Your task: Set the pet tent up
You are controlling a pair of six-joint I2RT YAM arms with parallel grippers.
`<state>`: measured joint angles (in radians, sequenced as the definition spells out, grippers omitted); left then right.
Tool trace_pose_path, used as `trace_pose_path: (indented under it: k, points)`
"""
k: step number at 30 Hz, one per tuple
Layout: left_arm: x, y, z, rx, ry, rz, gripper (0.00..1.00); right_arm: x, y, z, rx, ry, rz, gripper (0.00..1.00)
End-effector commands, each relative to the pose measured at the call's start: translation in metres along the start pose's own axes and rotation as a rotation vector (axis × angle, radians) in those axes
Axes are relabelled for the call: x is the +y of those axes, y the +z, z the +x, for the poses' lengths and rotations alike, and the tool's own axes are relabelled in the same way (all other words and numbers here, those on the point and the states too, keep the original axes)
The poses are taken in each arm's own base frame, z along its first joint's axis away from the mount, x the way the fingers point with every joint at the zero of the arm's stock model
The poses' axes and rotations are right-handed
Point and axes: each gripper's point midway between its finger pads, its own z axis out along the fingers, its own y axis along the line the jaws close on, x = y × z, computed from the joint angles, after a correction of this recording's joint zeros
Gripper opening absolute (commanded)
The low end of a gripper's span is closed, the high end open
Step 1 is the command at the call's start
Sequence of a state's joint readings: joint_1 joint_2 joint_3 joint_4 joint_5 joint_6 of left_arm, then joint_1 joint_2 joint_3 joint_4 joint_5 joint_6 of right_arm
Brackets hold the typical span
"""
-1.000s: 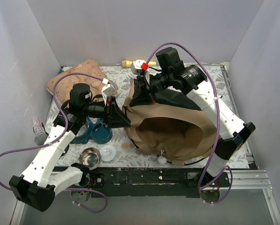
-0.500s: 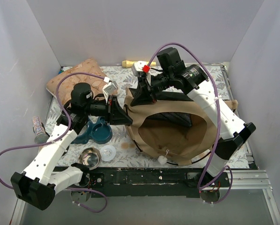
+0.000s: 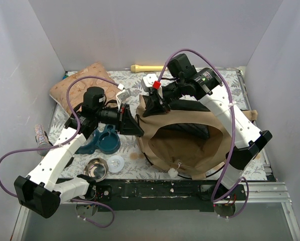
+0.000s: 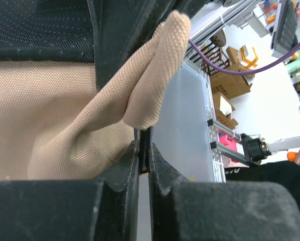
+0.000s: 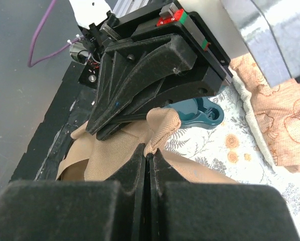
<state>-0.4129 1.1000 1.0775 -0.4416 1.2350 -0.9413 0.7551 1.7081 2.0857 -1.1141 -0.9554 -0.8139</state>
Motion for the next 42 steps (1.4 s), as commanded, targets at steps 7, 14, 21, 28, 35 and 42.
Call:
trace_pose_path:
  k: [7, 14, 21, 28, 35, 42]
  points:
    - [-0.011, 0.015, 0.008, 0.106, 0.091, 0.010, 0.00, 0.033, 0.005, 0.015, 0.042, 0.133, -0.118, 0.01]
    - [-0.006, 0.015, 0.003, 0.112, 0.105, -0.028, 0.00, 0.042, 0.005, 0.024, 0.054, 0.151, -0.134, 0.01]
    - [-0.010, 0.012, -0.037, 0.017, 0.182, -0.073, 0.00, 0.046, 0.010, 0.031, 0.098, 0.152, -0.123, 0.07]
    - [0.022, -0.010, -0.037, 0.000, 0.263, -0.205, 0.00, -0.012, -0.035, -0.016, -0.013, 0.196, 0.170, 0.55]
    - [0.082, -0.049, -0.054, 0.000, 0.375, -0.387, 0.01, -0.038, -0.119, -0.088, -0.252, 0.077, 0.523, 0.75]
    - [0.133, -0.057, -0.037, 0.064, 0.359, -0.479, 0.03, -0.046, -0.199, -0.096, -0.280, 0.065, 0.994, 0.77]
